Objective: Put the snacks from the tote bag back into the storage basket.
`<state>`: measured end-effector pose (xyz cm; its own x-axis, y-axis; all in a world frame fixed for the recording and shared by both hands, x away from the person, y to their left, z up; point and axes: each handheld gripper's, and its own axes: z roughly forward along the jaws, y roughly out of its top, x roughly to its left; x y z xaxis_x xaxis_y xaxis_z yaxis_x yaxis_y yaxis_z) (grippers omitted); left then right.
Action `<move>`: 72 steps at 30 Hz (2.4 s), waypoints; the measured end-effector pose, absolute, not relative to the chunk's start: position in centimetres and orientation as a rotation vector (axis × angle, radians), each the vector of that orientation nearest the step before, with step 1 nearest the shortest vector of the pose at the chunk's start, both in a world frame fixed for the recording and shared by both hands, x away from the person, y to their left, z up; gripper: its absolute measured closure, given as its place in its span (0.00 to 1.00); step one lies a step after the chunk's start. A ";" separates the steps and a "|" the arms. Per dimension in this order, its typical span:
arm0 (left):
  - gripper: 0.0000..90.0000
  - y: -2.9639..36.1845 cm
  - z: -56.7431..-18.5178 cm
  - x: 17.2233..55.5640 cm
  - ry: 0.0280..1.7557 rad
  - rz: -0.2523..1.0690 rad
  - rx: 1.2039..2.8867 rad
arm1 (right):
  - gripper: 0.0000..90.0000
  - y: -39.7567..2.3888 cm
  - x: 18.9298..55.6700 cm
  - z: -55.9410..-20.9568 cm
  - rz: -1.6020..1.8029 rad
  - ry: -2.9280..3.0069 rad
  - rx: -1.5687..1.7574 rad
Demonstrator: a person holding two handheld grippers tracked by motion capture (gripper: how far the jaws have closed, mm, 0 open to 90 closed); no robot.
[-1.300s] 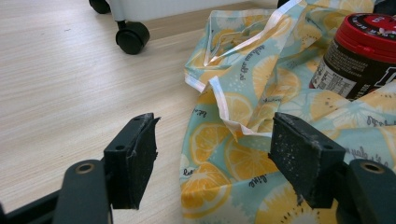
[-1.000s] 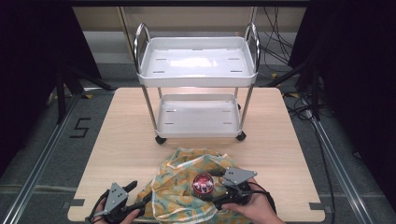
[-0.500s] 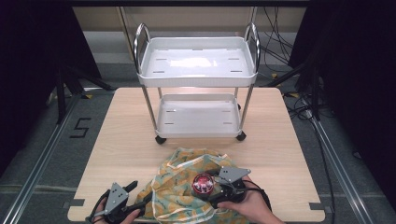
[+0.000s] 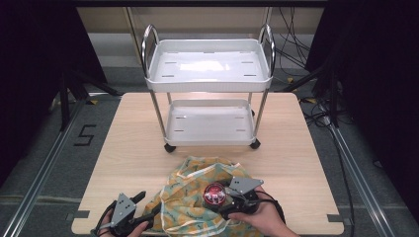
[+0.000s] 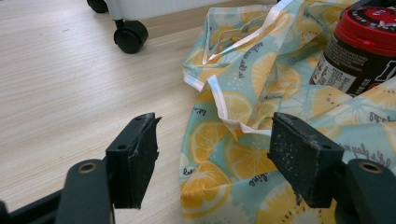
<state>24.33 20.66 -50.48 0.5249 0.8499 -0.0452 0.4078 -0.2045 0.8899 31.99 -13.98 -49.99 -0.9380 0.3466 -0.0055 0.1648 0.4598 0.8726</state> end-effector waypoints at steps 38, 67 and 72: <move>0.35 20.8 -50.4 24.3 1.037 0.590 1.796 | 0.29 -13.9 31.9 -47.4 1.550 2.438 0.456; 0.36 20.9 -50.4 24.3 1.052 0.601 1.789 | 0.29 -12.9 33.1 -45.2 1.573 2.403 0.424; 0.35 20.8 -50.4 24.3 1.047 0.597 1.778 | 0.30 -12.7 33.3 -44.8 1.579 2.379 0.409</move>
